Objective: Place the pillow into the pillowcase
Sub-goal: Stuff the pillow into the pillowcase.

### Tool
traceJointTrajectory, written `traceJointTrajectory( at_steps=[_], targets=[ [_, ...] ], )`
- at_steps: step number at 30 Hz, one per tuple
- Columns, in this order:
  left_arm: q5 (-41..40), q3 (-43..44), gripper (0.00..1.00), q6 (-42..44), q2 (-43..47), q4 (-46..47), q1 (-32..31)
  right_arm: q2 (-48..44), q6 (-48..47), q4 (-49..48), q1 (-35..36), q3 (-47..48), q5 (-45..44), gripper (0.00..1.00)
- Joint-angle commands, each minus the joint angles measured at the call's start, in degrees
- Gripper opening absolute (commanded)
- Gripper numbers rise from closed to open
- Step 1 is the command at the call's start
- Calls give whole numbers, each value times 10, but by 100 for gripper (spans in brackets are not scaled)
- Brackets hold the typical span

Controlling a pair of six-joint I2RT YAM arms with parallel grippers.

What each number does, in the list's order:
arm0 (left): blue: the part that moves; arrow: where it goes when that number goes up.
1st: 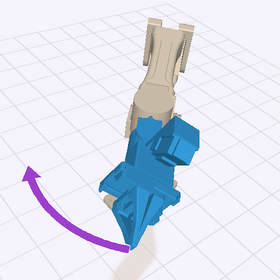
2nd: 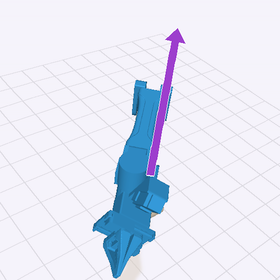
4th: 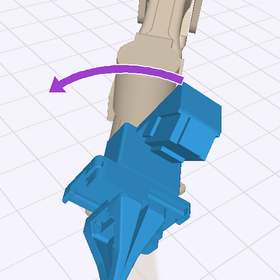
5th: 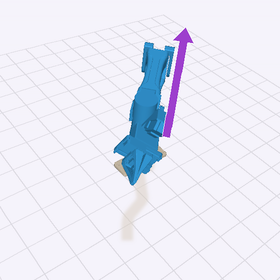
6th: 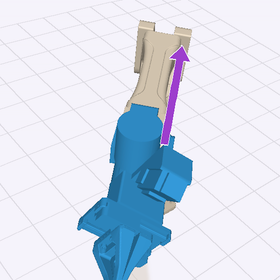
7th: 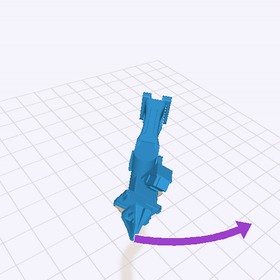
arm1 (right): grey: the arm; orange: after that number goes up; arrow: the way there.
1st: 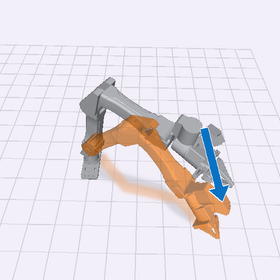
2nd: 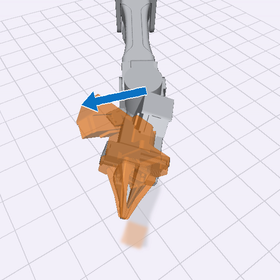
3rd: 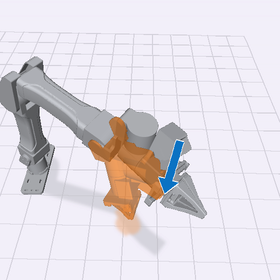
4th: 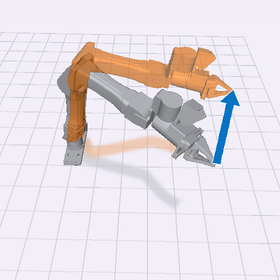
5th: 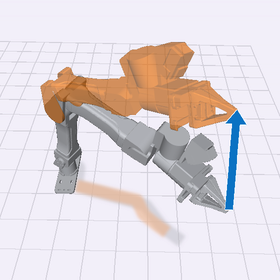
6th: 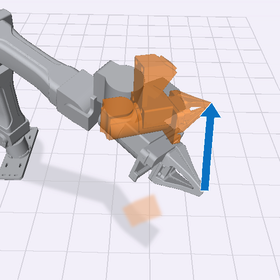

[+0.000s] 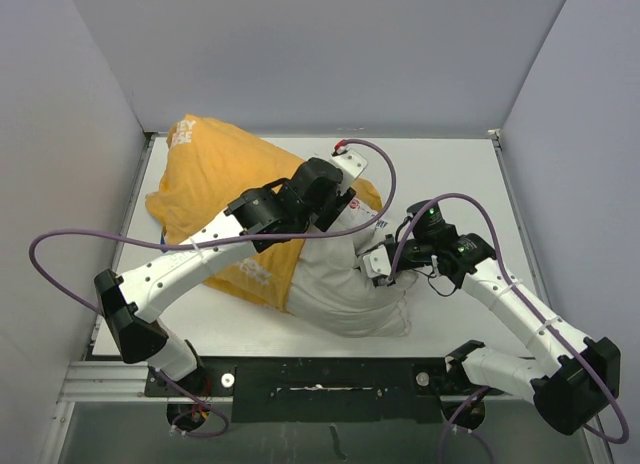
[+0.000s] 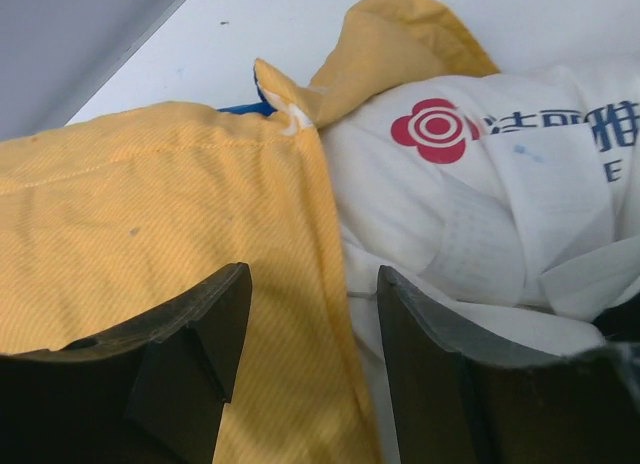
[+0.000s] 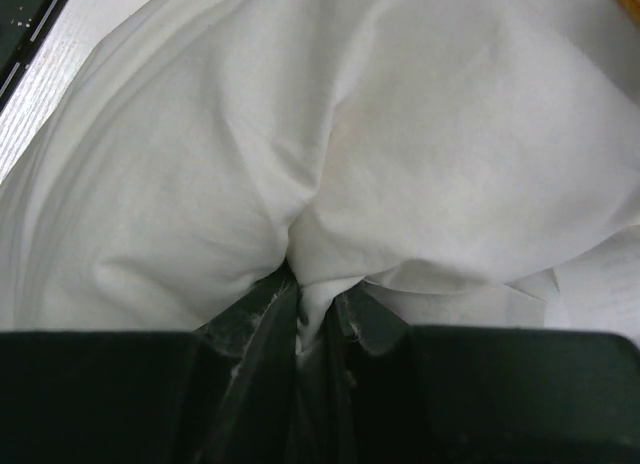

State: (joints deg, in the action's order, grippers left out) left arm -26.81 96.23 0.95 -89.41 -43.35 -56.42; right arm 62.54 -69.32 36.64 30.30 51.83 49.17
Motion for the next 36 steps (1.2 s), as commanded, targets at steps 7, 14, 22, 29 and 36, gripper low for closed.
traceJointTrajectory(
  at_steps=[7,14,22,29,36],
  targets=[
    [8,-1,45,14,-7,-24,51,11,27,88,11,-32,67,3],
    [17,-5,53,31,-41,12,65,13,35,83,9,-32,68,3],
    [12,23,58,68,-91,115,67,15,39,83,6,-32,76,3],
    [7,18,52,97,-111,209,68,13,38,83,4,-32,79,4],
    [34,3,48,99,-124,210,83,8,37,87,2,-32,83,4]
  ],
)
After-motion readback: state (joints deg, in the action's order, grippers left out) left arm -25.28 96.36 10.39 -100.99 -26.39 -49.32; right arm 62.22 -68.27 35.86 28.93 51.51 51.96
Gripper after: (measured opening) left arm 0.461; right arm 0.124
